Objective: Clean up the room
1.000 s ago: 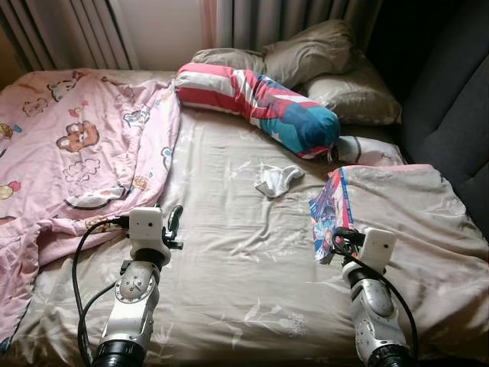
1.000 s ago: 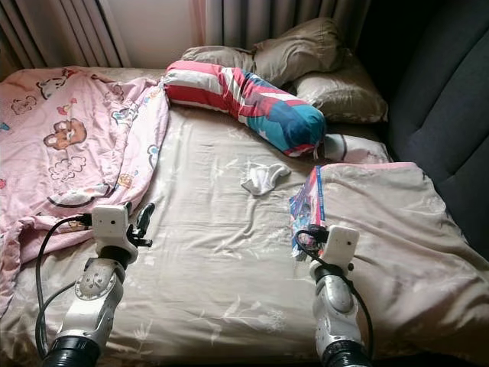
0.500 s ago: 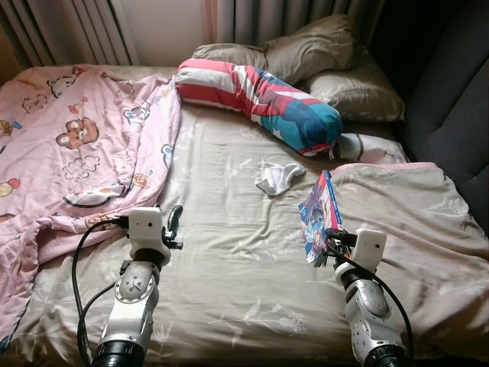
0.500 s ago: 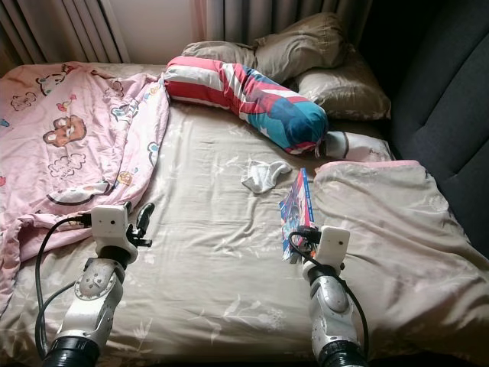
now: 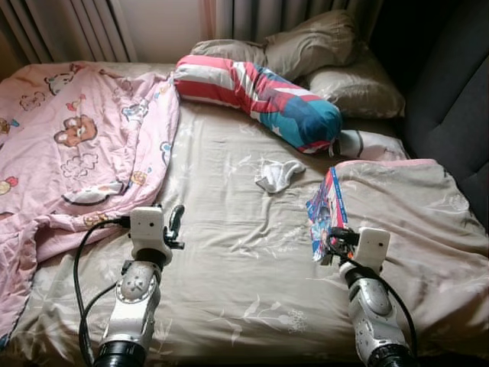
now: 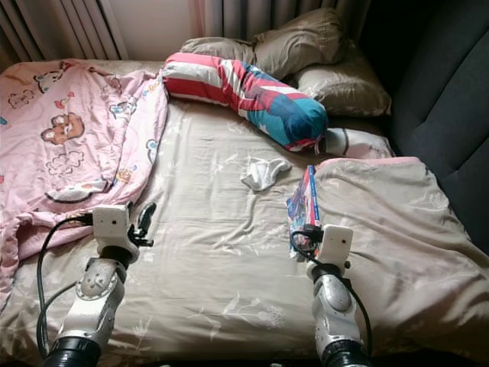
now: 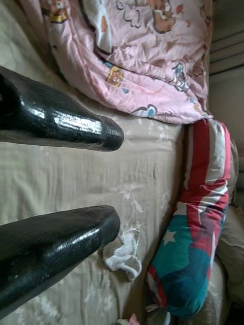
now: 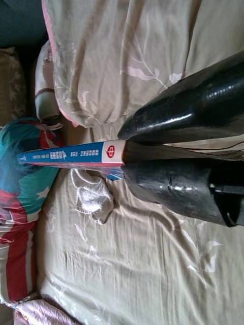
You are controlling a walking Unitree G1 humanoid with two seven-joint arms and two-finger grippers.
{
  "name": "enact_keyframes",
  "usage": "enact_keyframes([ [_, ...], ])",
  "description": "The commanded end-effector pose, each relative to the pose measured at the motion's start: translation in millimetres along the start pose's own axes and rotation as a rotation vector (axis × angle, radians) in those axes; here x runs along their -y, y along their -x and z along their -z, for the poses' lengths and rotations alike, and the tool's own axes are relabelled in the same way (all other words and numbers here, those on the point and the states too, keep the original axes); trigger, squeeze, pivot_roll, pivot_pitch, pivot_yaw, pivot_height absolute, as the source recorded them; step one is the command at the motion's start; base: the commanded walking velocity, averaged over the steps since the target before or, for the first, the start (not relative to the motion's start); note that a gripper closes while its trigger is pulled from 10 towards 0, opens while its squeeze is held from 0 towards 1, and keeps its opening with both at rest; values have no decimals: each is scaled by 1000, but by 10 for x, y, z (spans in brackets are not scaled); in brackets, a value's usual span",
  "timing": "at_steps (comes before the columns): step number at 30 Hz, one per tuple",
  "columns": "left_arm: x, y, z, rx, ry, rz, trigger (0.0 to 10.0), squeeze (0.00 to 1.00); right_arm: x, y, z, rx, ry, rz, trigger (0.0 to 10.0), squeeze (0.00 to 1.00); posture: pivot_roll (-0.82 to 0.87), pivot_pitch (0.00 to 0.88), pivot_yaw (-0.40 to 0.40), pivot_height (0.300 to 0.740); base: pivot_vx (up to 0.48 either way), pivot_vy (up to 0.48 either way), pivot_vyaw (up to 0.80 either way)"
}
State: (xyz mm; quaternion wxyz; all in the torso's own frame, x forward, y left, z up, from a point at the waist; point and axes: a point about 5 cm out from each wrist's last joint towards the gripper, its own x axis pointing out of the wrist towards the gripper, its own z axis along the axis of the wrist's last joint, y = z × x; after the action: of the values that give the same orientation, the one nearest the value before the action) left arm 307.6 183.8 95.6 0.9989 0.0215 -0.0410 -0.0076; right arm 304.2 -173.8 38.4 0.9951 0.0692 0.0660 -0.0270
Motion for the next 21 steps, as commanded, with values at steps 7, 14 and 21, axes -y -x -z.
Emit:
enact_keyframes([
  [7, 11, 30, 29, -15, 0, 11, 10000, 0, -4, -13, -96, 62, -9, -1, 10000, 0, 7, 155, -46, 678, 0, 0, 0],
  [14, 19, 24, 35, -20, 0, 17, 10000, 0, 4, -13, -72, 46, -24, 4, 10000, 0, 7, 150, -43, 661, 0, 0, -320],
  [21, 23, 19, 35, -22, -1, 23, 10000, 0, -18, -9, -63, 47, -36, -11, 10000, 0, 6, 143, -39, 661, 0, 0, 0],
])
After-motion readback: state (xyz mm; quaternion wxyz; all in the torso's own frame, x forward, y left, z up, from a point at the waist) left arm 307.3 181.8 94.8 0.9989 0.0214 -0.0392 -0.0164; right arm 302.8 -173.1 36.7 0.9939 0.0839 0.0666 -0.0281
